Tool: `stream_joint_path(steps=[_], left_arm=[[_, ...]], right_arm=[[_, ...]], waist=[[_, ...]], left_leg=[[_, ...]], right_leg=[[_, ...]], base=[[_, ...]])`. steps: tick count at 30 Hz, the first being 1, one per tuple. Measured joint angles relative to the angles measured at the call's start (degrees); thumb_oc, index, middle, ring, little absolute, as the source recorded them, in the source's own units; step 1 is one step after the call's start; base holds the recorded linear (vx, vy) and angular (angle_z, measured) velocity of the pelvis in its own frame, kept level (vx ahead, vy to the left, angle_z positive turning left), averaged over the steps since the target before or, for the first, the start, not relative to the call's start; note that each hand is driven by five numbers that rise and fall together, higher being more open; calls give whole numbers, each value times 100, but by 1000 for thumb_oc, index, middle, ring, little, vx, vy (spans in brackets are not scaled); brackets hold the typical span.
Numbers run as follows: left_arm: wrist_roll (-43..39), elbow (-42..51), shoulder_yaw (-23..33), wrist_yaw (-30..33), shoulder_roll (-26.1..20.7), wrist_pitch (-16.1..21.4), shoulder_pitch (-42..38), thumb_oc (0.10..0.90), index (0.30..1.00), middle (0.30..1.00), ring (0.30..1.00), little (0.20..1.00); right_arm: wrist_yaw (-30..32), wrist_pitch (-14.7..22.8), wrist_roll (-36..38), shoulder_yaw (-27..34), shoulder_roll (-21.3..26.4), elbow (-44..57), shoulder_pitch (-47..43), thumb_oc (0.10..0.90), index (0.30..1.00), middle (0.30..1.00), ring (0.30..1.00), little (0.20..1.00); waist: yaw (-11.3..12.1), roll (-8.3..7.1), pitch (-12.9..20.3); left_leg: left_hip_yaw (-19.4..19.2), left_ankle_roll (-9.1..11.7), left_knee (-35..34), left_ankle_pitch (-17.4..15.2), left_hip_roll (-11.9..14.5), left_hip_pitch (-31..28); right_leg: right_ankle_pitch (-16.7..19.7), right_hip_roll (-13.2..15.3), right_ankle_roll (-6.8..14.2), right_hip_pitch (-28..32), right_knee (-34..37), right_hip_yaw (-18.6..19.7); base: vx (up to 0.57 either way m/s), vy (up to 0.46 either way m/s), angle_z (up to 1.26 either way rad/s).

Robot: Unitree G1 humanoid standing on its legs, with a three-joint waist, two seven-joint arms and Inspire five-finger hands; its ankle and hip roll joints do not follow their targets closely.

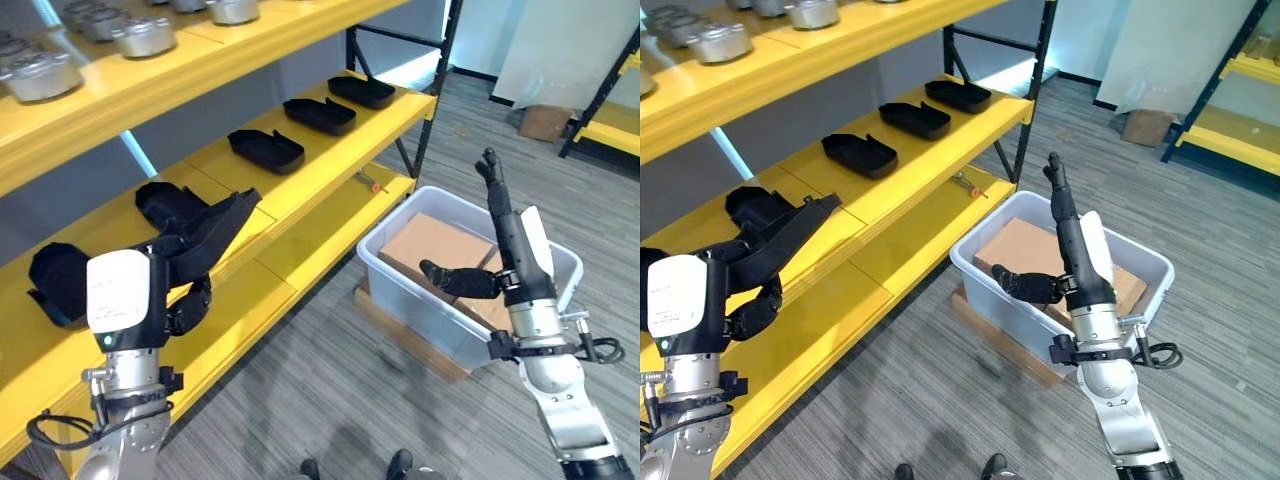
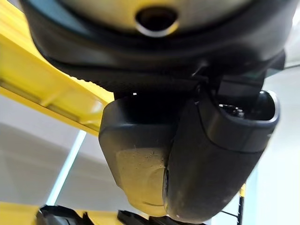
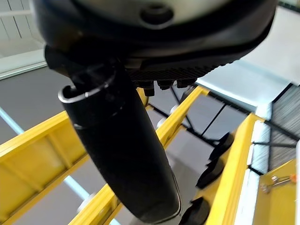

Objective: Move parts from the plastic box to the shelf.

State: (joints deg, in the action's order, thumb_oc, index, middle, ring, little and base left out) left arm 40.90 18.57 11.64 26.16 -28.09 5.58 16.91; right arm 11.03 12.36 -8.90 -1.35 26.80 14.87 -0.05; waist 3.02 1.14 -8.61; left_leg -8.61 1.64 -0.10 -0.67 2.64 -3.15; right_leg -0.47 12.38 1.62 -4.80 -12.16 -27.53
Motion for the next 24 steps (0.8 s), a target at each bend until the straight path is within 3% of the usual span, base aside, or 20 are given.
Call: stream_joint_path(steps=[4,8,10,11,13,14,15,16,18,24], left_arm=[[-5,-1,3,69,-22,-16,-7,400,300,300,300,300],[-20,-16,125,157,-68,-32,27,400,300,300,300,300],[-32,-102,108,181,-140,-34,-132,400,300,300,300,300],[-44,-129,97,181,-239,-36,-189,400,300,300,300,300],[-221,-164,90,201,-292,-33,-265,400,300,300,300,300],[-248,-188,95,209,-258,-42,-255,400,300,300,300,300],[-248,-214,94,210,-238,-55,-241,400,300,300,300,300],[-243,-246,92,211,-196,-60,-215,400,300,300,300,300],[-233,-263,35,206,-138,-56,-210,400,300,300,300,300],[-238,-247,21,214,-53,-67,7,400,300,300,300,300]], right_arm=[[-1,-14,-15,27,-24,-4,71,900,1000,1000,1000,1000],[3,-11,-176,-15,-225,-62,202,900,1000,1000,1000,1000],[12,20,-196,-20,-215,-209,203,900,1000,1000,1000,1000],[0,-7,-231,-22,-187,-266,208,900,1000,1000,1000,1000],[-1,-19,-238,-21,-128,-335,233,900,1000,1000,1000,1000],[-1,-16,-241,-10,-118,-334,215,900,1000,1000,1000,1000],[1,-14,-245,-9,-112,-334,167,900,1000,1000,1000,1000],[3,-3,-260,-12,-101,-347,120,900,1000,1000,1000,1000],[35,-7,-265,-11,-51,-363,132,900,1000,1000,1000,1000],[26,24,-250,-13,20,-356,188,900,1000,1000,1000,1000]], waist=[[9,-61,-6],[72,-282,-23],[-129,-285,-30],[-124,-277,-39],[-107,-235,-56],[-88,-283,-41],[-12,-313,-41],[93,-288,-43],[40,-197,-47],[197,-173,-36]], left_leg=[[126,-172,21,30,-245,14],[103,-321,115,33,-385,135],[336,-404,337,76,-391,423],[360,-425,342,134,-363,479],[563,-398,392,199,-245,579],[663,-341,386,251,-273,591],[662,-300,368,283,-300,598],[694,-240,362,346,-295,646],[886,-125,284,483,-186,753],[1036,157,-41,732,117,904]], right_leg=[[60,283,159,28,-94,-70],[250,424,314,-18,19,11],[231,259,367,-165,-228,976],[83,176,450,-227,-405,1278],[-642,-280,626,-142,-1210,1950],[-914,-533,546,344,-760,1967],[-963,-557,490,569,-256,1938],[-913,-633,309,709,69,1908],[-815,-786,225,715,323,1836],[-793,-1080,-7,388,131,1666]], base=[[-33,108,21],[-153,64,8],[-95,30,52],[-72,14,52],[-34,-27,39],[-147,-133,31],[-120,-140,12],[-155,-119,12],[-152,-122,32],[-137,-99,9]])
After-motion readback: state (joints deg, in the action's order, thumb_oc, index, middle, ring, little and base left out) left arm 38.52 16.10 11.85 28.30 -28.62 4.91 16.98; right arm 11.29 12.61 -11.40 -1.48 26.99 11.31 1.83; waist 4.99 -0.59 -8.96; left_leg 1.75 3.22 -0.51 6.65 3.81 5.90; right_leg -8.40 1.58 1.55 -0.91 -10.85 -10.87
